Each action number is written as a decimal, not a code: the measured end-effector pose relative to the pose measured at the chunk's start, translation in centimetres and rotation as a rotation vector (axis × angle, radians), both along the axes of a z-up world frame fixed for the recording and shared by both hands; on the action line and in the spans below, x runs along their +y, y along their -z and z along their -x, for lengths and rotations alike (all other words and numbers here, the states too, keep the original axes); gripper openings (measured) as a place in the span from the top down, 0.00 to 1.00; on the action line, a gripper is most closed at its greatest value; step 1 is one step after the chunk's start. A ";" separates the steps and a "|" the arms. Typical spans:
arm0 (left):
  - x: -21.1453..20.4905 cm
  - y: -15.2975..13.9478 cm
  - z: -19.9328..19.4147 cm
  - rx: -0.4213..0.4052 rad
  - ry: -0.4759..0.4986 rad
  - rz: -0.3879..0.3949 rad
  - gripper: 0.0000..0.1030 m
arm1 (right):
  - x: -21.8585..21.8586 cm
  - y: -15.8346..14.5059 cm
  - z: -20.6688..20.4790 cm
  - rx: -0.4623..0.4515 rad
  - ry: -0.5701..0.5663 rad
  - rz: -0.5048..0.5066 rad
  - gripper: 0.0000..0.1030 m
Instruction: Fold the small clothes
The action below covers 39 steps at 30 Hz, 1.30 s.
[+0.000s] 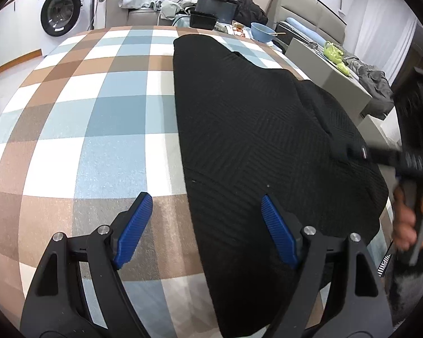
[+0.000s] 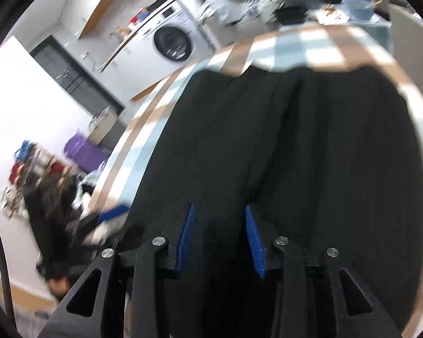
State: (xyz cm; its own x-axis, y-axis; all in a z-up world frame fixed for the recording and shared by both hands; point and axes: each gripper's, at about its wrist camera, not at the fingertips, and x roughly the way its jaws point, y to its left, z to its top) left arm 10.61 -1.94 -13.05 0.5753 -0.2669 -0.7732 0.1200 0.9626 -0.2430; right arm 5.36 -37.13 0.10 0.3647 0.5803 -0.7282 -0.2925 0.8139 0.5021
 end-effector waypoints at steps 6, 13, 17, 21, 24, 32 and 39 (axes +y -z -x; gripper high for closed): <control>-1.0 -0.4 0.8 -0.016 0.033 -0.016 0.25 | 1.0 -0.8 3.4 -0.181 -0.013 0.045 0.88; -1.2 -0.1 1.1 -0.003 0.048 -0.030 0.25 | -0.9 -0.3 2.7 -0.112 0.066 0.082 0.67; -1.0 0.0 0.7 0.012 0.039 -0.004 0.25 | -2.4 -0.4 1.0 -0.085 0.149 0.128 0.61; -0.9 -0.1 0.1 0.007 0.025 -0.013 0.25 | -1.9 0.8 -1.4 -0.059 0.138 0.110 0.61; -0.6 -0.2 -0.3 0.010 0.013 -0.004 0.25 | -0.9 0.9 -3.3 -0.094 0.107 0.158 0.68; 0.3 -0.9 -1.1 -0.016 -0.001 -0.025 0.25 | 0.9 -3.0 -2.0 -0.309 0.049 0.334 0.96; 1.2 -0.3 -3.0 0.024 -0.008 0.106 0.25 | -3.5 0.9 -2.7 -0.167 0.178 0.375 0.87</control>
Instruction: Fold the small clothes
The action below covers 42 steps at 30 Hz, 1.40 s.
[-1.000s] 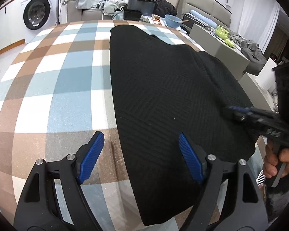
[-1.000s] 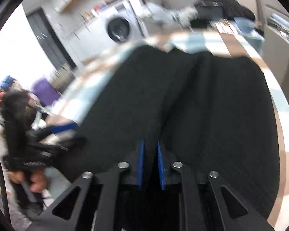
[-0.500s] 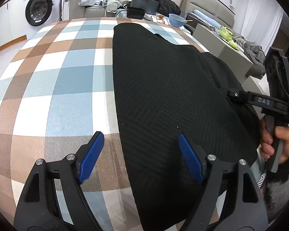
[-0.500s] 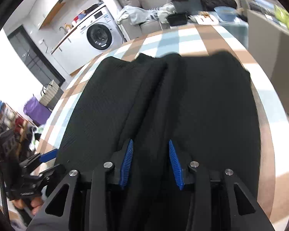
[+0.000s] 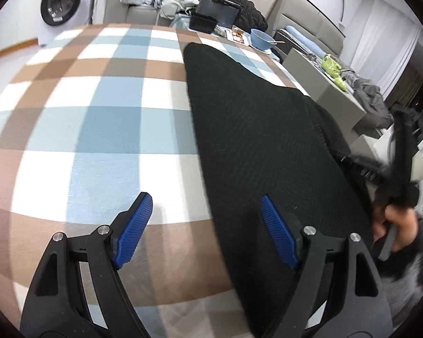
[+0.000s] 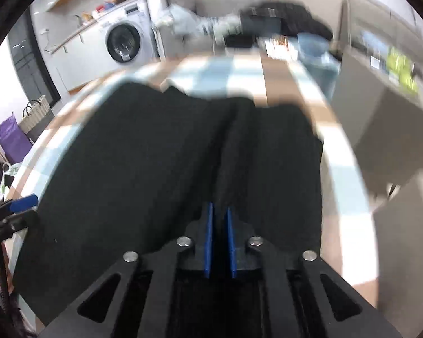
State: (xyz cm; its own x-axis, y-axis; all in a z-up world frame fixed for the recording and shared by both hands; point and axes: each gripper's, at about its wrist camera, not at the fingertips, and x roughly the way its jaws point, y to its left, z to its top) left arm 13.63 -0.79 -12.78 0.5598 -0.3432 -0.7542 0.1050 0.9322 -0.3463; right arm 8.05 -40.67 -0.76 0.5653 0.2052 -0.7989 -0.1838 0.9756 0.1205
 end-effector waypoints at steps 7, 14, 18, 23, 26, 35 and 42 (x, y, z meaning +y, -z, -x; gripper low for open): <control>-1.8 0.5 -1.3 -0.017 0.005 -0.041 0.55 | -3.2 -2.9 4.2 -0.081 0.032 -0.071 0.55; -4.5 0.2 -1.0 -0.097 0.030 -0.138 0.86 | -6.1 -2.0 5.9 -0.030 0.101 -0.156 0.56; -4.2 0.1 -0.7 -0.100 0.026 -0.148 0.88 | -4.9 -0.6 5.5 -0.020 0.082 -0.139 0.77; -3.4 -0.1 -0.1 -0.117 0.013 -0.191 0.89 | -3.4 -0.5 5.4 -0.009 0.054 -0.118 0.78; -2.1 -0.3 0.5 -0.119 -0.015 -0.209 0.90 | -2.2 -0.7 4.9 0.014 0.011 -0.141 0.78; 4.9 -1.0 2.5 -0.107 -0.161 -0.266 0.91 | 2.8 -0.8 3.7 0.069 -0.107 -0.240 0.74; 9.4 -1.8 3.9 -0.121 -0.255 -0.247 0.79 | 0.9 -3.3 3.7 0.007 -0.028 -0.283 0.69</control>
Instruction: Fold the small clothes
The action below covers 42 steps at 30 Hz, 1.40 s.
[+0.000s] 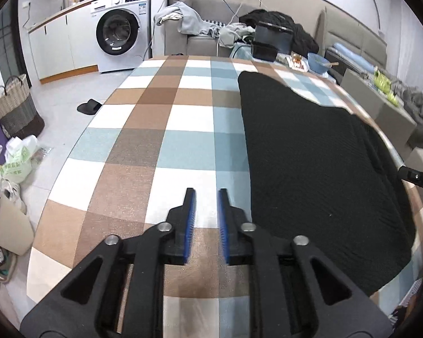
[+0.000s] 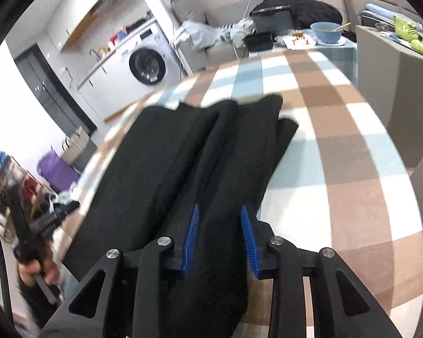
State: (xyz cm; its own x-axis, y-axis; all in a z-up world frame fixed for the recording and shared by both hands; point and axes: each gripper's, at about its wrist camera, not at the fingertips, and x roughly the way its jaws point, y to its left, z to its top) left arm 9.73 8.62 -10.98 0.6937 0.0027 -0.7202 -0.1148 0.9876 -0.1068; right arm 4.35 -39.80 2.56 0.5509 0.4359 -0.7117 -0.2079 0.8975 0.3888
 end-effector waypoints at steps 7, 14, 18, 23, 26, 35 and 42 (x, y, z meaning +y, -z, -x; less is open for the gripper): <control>-0.8 -0.3 -0.3 -0.005 0.042 0.103 0.47 | 3.4 0.0 -1.5 0.007 -0.085 -0.022 0.64; -2.4 0.0 -0.9 0.005 0.068 0.132 0.47 | 5.0 2.9 -4.5 0.087 -0.073 -0.017 0.88; -2.6 0.0 -1.5 0.009 0.064 0.131 0.47 | 5.3 1.4 -4.2 0.010 -0.083 -0.043 0.96; -2.3 -0.7 -1.1 -0.016 0.061 0.133 0.47 | 2.8 -3.2 -1.3 -0.144 -0.018 -0.007 0.96; -2.4 -0.4 -1.3 -0.004 0.059 0.144 0.46 | 1.2 -1.4 -1.7 -0.062 0.039 0.030 0.95; -4.0 0.2 -0.4 0.039 0.130 0.126 0.43 | -1.0 0.4 0.7 0.047 0.010 -0.020 0.55; -5.5 1.6 1.6 0.084 0.221 0.171 0.43 | -0.3 1.0 5.9 0.126 -0.077 -0.184 0.42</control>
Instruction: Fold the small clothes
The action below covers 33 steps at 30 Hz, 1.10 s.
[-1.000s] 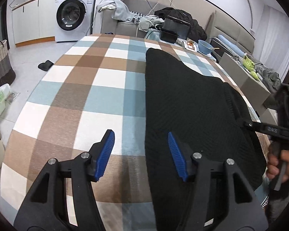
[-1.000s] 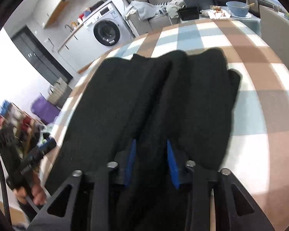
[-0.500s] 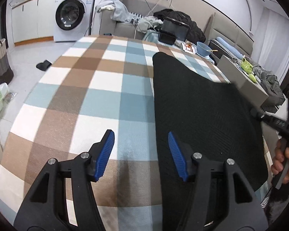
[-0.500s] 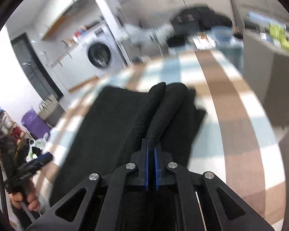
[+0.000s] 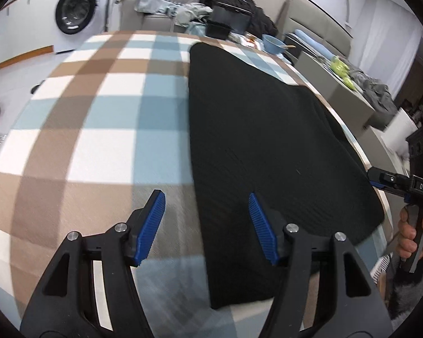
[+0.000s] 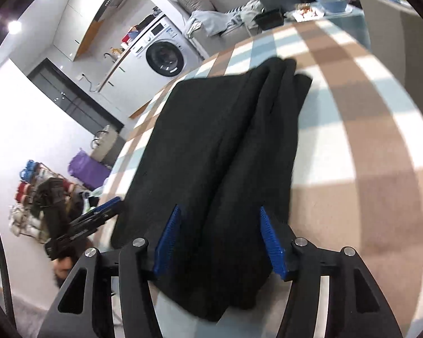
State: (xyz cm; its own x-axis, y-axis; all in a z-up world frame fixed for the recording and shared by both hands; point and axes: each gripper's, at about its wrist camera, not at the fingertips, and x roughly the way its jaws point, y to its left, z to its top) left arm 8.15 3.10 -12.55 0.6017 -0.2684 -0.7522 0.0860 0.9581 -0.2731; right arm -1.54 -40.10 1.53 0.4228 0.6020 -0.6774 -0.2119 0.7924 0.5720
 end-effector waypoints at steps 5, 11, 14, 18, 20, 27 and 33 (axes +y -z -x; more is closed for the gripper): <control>-2.1 0.6 1.0 0.013 0.076 -0.031 0.43 | 1.5 0.4 1.1 -0.005 -0.025 0.049 0.41; -3.6 0.5 1.8 -0.012 0.107 -0.088 0.53 | 2.8 1.0 0.5 -0.057 -0.054 0.131 0.68; -3.6 0.4 1.6 -0.010 0.104 -0.086 0.58 | 3.1 1.2 -0.4 -0.062 -0.055 0.127 0.77; -3.2 -0.1 0.0 -0.010 0.078 -0.105 0.59 | 3.8 1.1 -2.4 -0.060 -0.046 0.140 0.78; -3.0 -0.3 -1.5 -0.015 0.063 -0.128 0.58 | 4.6 1.1 -4.1 -0.059 -0.046 0.157 0.78; -0.8 -0.3 -7.1 -0.011 -0.028 -0.120 0.58 | 7.7 1.3 -9.2 -0.099 -0.051 0.228 0.73; -0.2 -0.9 -6.8 -0.047 -0.078 -0.179 0.41 | 8.1 0.7 -8.1 -0.152 -0.080 0.289 0.21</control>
